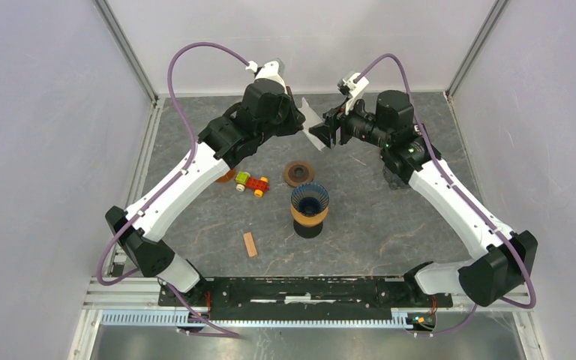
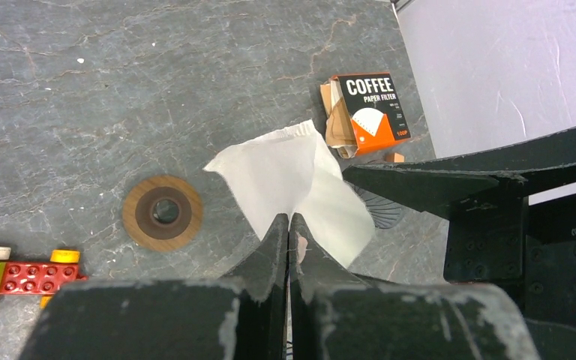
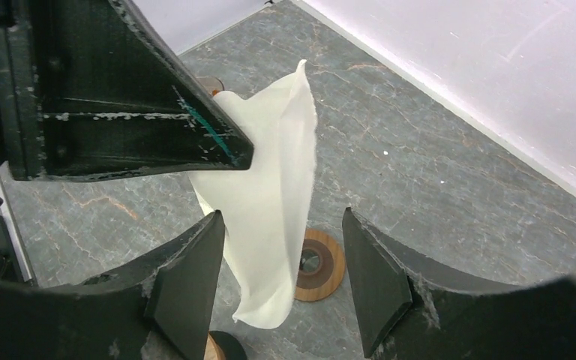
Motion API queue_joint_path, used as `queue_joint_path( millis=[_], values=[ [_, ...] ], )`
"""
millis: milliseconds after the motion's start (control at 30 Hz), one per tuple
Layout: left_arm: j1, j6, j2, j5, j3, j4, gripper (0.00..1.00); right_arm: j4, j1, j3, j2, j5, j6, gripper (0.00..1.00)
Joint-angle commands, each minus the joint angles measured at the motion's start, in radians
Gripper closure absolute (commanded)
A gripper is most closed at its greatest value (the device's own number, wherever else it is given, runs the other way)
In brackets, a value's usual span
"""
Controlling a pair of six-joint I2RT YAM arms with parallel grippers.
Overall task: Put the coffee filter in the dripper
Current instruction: Pick up the coffee filter from the coffee filter holder.
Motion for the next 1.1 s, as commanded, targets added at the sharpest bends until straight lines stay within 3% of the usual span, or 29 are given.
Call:
queue_joint_path(
  millis=[0, 367, 633, 867, 967, 1067],
  values=[
    [-0.002, 0.008, -0.042, 0.029, -0.008, 0.054, 0.98, 0.016, -0.010, -0.010, -0.026, 0.033, -0.005, 0.36],
    [0.001, 0.053, -0.051, 0.054, -0.029, 0.085, 0.98, 0.032, -0.017, -0.027, -0.027, -0.004, 0.011, 0.45],
    [0.005, 0.094, -0.065, 0.059, -0.044, 0.109, 0.98, 0.000, -0.024, -0.047, -0.052, 0.081, -0.037, 0.63],
    [0.005, 0.221, -0.085, 0.246, -0.114, 0.203, 0.98, -0.017, -0.024, -0.029, -0.055, 0.102, -0.038, 0.98],
    [0.005, 0.300, -0.095, 0.315, -0.153, 0.232, 0.97, -0.021, -0.024, -0.028, -0.059, 0.098, -0.037, 1.00],
    [0.005, 0.376, -0.111, 0.328, -0.179, 0.252, 0.84, -0.019, -0.024, -0.042, -0.070, 0.091, -0.080, 1.00]
  ],
)
